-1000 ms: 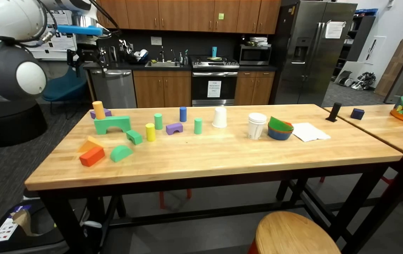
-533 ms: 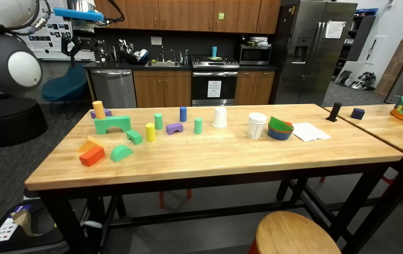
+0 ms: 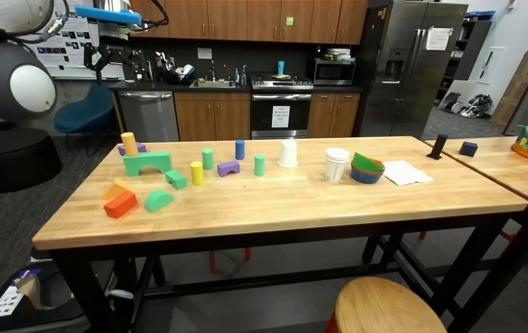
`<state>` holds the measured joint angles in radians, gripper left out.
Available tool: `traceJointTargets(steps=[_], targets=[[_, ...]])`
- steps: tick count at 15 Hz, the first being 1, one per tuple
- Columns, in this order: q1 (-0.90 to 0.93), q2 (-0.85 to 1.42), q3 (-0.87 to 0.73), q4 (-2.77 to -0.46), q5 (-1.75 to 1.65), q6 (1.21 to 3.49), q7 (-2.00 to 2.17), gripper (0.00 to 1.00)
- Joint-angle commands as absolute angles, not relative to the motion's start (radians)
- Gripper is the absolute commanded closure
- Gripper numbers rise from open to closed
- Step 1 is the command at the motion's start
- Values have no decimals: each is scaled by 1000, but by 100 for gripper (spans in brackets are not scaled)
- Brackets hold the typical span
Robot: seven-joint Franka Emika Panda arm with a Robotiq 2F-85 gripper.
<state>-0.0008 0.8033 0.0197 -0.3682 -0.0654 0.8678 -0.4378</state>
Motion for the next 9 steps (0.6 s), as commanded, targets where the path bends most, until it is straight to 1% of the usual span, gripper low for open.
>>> traceJointTargets(steps=[1, 6, 9], targets=[[0, 790, 21, -391, -65, 877, -436, 0], [2, 809, -3, -356, -106, 857, -458, 0], [2, 771, -25, -395, -155, 859, -497, 0]])
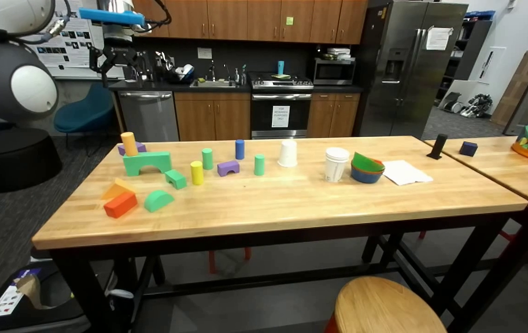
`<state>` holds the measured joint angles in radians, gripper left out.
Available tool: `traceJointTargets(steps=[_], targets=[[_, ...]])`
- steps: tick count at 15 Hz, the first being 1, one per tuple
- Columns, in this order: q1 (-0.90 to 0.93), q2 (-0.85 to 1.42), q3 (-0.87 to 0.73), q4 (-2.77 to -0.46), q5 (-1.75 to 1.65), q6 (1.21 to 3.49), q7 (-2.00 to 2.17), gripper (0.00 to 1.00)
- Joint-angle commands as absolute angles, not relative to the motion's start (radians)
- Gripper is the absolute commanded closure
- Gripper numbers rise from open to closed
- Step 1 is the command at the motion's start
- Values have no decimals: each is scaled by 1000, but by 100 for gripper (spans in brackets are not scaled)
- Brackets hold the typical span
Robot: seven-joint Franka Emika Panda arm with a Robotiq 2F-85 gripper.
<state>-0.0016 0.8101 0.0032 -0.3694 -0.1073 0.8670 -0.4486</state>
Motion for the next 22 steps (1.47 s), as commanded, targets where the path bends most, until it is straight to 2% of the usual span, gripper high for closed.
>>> traceJointTargets(steps=[1, 9, 13, 15, 17, 18, 20, 22], targets=[[1, 765, -35, -397, -176, 852, -517, 0], [-54, 765, -37, -365, -223, 709, -715, 0], [-86, 749, -28, -409, -186, 731, -735, 0], [-94, 810, -30, -311, -191, 681, -760, 0], [-101, 763, -30, -398, -179, 705, -766, 0], [-104, 813, -29, -307, -184, 664, -782, 0], [-105, 753, -33, -406, -184, 692, -789, 0], [-108, 753, -39, -405, -192, 693, -791, 0]])
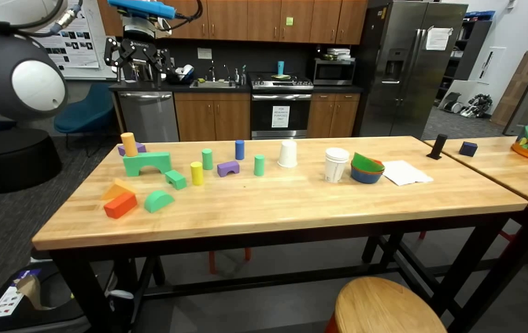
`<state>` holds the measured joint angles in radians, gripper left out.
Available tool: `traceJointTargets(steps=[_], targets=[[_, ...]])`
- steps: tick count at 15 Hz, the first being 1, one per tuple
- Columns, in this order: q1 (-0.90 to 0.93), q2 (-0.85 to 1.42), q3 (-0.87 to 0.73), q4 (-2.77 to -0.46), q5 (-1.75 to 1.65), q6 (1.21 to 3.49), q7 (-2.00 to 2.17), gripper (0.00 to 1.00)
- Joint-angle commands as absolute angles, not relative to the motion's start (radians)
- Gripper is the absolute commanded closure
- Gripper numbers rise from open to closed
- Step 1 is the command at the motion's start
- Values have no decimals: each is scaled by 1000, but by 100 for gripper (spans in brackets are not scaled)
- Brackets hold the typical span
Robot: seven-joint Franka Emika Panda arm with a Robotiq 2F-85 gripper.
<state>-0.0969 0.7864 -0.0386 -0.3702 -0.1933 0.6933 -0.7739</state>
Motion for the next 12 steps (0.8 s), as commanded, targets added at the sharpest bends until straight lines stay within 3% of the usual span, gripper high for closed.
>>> traceJointTargets(steps=[1, 12], targets=[[-98, 772, -39, -393, -190, 702, -770, 0], [-104, 782, -39, -376, -191, 694, -774, 0]])
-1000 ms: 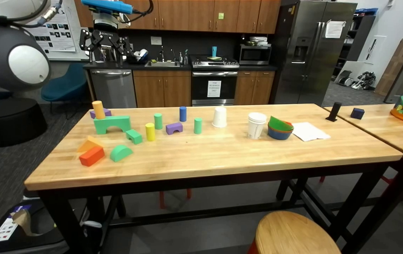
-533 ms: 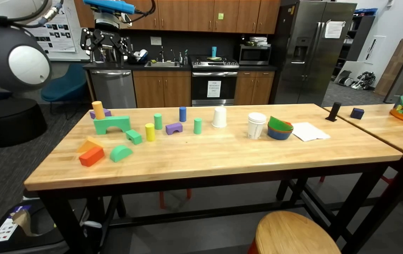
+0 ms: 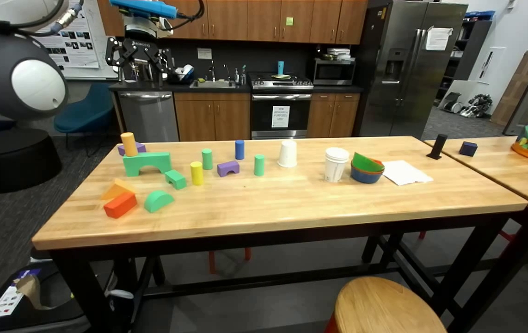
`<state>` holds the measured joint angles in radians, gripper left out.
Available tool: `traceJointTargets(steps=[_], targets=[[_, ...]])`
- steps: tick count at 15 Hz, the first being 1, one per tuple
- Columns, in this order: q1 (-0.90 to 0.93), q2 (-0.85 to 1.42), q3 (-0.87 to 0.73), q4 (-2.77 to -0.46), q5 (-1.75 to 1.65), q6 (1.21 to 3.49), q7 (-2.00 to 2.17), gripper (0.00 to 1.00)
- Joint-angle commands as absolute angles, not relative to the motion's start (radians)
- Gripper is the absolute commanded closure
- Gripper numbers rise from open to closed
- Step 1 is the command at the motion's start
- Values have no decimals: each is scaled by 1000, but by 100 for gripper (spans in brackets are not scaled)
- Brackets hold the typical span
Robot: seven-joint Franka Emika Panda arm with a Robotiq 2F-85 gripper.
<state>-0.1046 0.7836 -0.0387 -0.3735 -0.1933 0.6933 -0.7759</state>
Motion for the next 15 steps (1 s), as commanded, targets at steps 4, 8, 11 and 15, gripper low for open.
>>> traceJointTargets(steps=[4, 8, 11, 15], targets=[[-102, 790, -24, -362, -153, 703, -709, 0], [-106, 792, 27, -351, -31, 791, -563, 0], [-123, 787, 70, -364, 72, 894, -427, 0], [-143, 790, 83, -366, 149, 1027, -238, 0]])
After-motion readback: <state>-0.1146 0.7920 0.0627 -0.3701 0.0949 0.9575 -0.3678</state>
